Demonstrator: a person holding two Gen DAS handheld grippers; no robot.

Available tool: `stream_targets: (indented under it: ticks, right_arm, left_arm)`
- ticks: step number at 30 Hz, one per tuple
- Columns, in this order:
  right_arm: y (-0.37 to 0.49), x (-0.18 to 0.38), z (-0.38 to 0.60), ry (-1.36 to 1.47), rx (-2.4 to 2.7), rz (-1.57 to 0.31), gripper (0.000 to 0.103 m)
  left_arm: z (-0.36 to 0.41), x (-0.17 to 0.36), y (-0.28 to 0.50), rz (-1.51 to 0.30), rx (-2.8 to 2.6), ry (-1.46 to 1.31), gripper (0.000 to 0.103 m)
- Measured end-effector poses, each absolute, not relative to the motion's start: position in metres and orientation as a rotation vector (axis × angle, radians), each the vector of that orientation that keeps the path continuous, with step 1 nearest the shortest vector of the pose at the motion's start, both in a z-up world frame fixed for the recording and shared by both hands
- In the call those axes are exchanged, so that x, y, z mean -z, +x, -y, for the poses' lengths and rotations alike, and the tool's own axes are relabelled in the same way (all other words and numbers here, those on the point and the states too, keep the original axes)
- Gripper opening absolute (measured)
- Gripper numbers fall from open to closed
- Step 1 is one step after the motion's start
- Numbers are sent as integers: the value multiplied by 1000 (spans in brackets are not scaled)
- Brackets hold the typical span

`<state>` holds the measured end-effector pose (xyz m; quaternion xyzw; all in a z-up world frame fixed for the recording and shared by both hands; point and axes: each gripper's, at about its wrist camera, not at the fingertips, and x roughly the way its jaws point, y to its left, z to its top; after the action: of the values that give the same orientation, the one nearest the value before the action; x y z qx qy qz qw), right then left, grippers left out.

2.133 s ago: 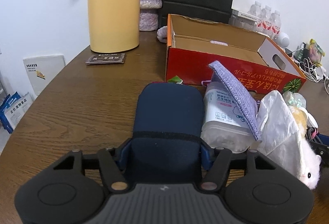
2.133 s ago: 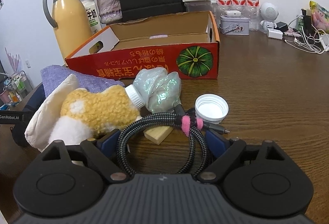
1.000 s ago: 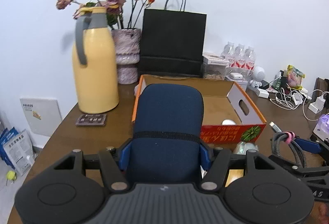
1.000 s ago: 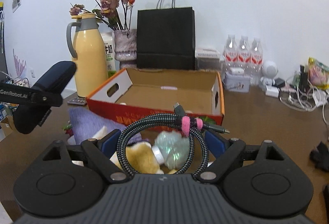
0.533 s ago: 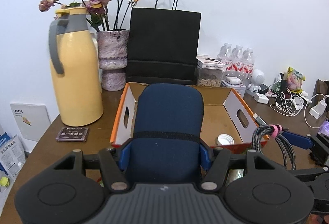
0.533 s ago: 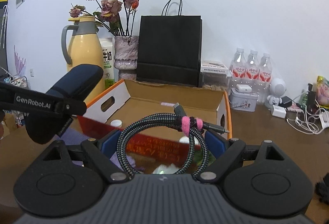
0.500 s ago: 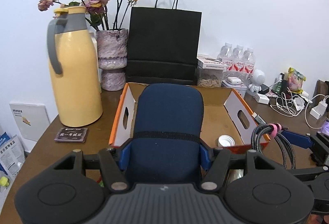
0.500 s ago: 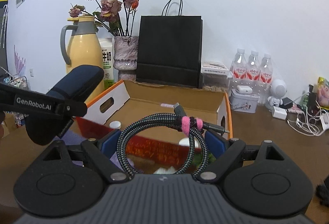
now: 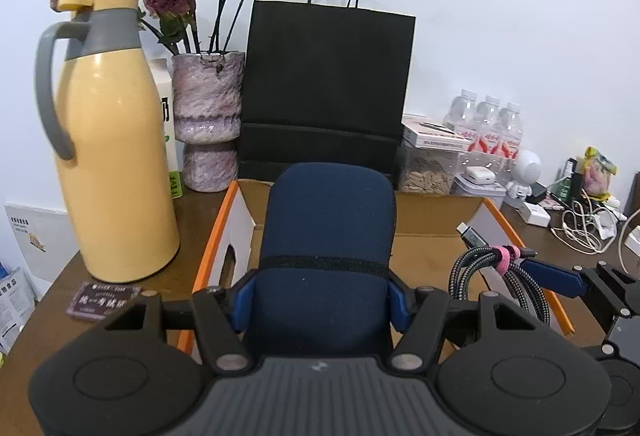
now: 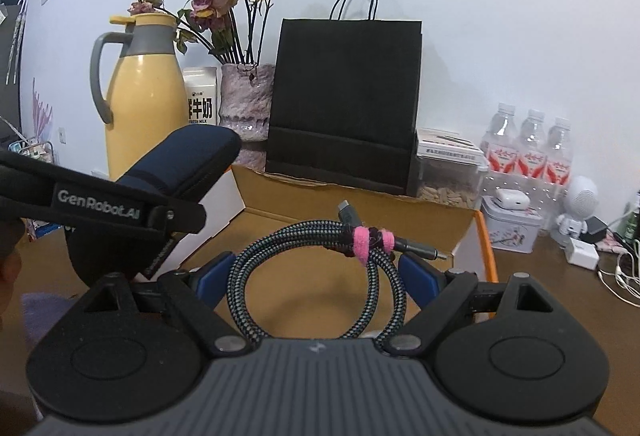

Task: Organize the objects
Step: 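Lower the pouch into the box with the left gripper while the right gripper drops the cable in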

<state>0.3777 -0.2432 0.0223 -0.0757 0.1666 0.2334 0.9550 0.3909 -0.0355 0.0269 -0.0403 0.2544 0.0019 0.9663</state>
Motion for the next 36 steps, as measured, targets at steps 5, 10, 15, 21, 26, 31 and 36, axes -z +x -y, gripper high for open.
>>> stream_targets:
  ticks: [5, 10, 15, 21, 26, 31, 36]
  right_arm:
    - [398, -21, 239, -169, -456, -326, 89]
    - [413, -20, 234, -181, -447, -329, 89]
    - [424, -16, 230, -191, -436, -339, 89]
    - [430, -11, 224, -219, -436, -359, 89]
    - [431, -8, 223, -229, -435, -387, 100]
    - [432, -7, 222, -232, -427, -395, 103]
    - [431, -8, 222, -229, -427, -389, 103]
  left_arm:
    - [37, -25, 417, -516, -19, -63, 62]
    - [39, -18, 438, -536, -28, -38, 62]
    - [42, -11, 452, -549, -26, -13, 62]
    - [43, -5, 460, -573, -27, -4, 62]
    - [42, -3, 460, -596, -24, -13, 74]
    - [45, -8, 452, -545, -33, 4, 103]
    - [47, -8, 453, -557, -27, 14, 103]
